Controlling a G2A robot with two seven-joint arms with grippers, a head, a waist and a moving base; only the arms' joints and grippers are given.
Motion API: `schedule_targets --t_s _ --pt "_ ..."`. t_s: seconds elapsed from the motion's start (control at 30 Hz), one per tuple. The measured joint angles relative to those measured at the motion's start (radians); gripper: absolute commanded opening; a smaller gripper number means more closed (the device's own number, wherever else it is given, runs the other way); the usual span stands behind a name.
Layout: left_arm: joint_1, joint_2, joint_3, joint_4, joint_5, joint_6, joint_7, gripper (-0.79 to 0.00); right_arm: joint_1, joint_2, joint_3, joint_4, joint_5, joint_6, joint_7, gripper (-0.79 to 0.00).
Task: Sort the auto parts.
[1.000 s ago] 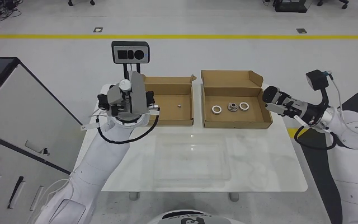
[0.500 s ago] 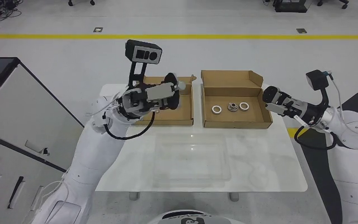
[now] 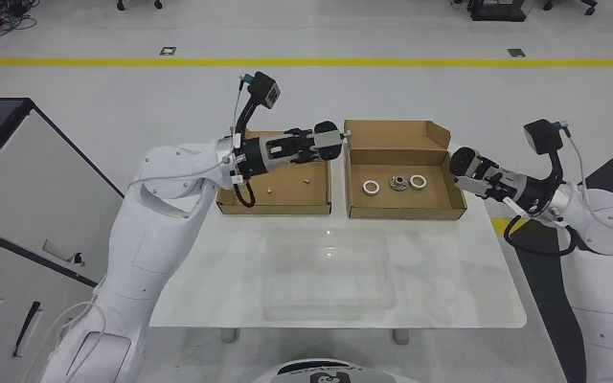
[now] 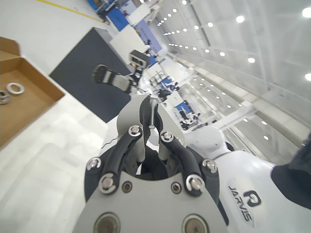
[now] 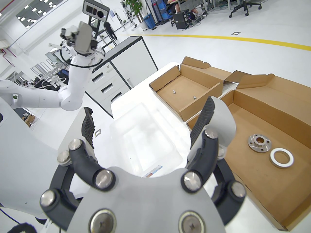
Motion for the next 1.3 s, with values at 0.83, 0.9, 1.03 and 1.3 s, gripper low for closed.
schedule_targets --t_s 0.83,0.9,1.03,1.3 --pt "-0.392 -0.095 0.452 0.632 0.658 0.260 -0.082 -0.785 0.000 0.000 0.000 0.000 0.000 0.000 0.000 0.000" --pt "-0.399 -0.101 0.458 0.653 0.642 0.258 -0.081 -0.785 0.000 0.000 0.000 0.000 0.000 0.000 0.000 0.000" --pt "-0.398 -0.100 0.457 0.650 0.643 0.258 -0.082 -0.785 0.000 0.000 0.000 0.000 0.000 0.000 0.000 0.000" --pt "-0.386 -0.106 0.474 0.672 0.704 0.317 -0.021 -0.785 0.000 0.000 0.000 0.000 0.000 0.000 0.000 0.000"
